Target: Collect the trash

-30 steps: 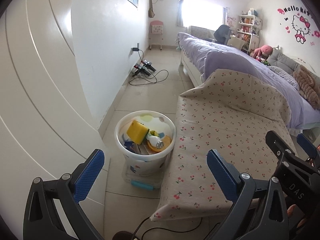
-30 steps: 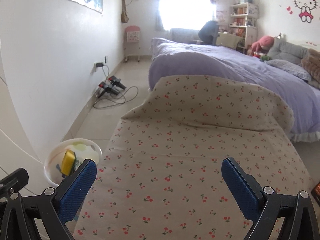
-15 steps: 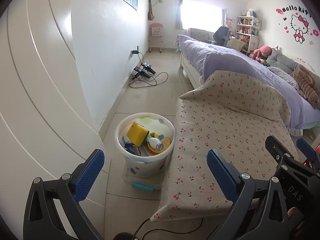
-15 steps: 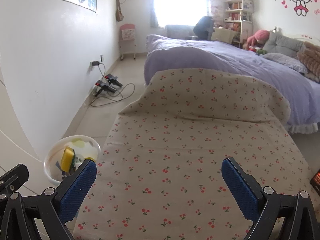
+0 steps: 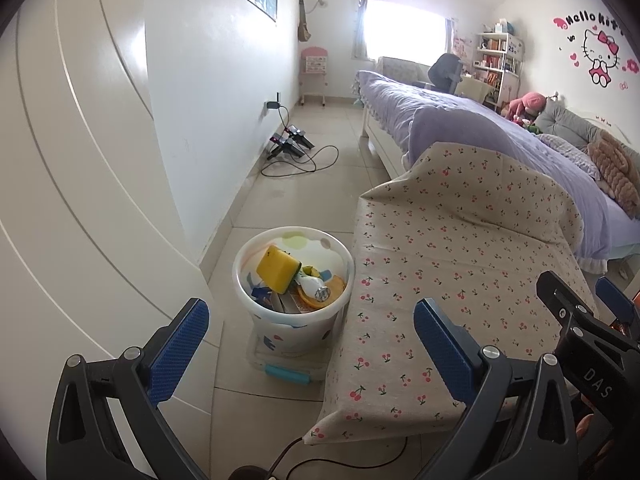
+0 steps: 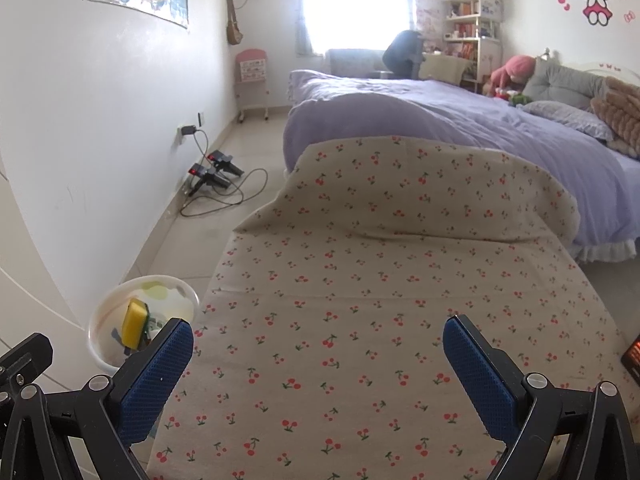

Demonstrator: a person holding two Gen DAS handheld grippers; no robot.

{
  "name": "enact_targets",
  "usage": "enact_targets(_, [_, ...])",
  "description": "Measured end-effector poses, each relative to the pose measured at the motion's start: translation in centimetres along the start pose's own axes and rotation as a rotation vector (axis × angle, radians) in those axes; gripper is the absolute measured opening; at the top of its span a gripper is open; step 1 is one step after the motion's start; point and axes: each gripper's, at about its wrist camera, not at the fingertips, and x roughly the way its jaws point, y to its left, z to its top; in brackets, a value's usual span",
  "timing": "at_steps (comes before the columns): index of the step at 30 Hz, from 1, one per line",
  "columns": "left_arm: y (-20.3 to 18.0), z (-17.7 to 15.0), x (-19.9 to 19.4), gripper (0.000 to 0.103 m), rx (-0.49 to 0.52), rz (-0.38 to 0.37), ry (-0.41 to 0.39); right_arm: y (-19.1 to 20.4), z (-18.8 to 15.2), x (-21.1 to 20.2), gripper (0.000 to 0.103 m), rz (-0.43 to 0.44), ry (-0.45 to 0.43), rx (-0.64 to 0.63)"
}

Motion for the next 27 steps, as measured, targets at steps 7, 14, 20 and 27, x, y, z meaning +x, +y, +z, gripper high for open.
enact_targets(7, [-0.04,0.01,-0.09,0.103,-0.001,-0.003,-0.005,0.01,-0.02,0.06,0.102,0.003,0.002,-0.001])
enact_targets(14, [-0.16,0.02,-0.15,0.103,0.000,-0.002,-0.005,0.24,-0.11,0.06,0.102,0.003,0.003,-0.002])
enact_targets(20, [-0.19,0.04,-0.16,0.103,-0.001,0.000,-0.004,0.39,-0.18,0.05,0.102,0.004,0.005,0.000])
enact_targets(27, [-0.02,0.11,-0.21,0.103,-0.007,0.003,-0.002,0.81,-0.16,-0.05,0.102,0.009,0.008,0.004])
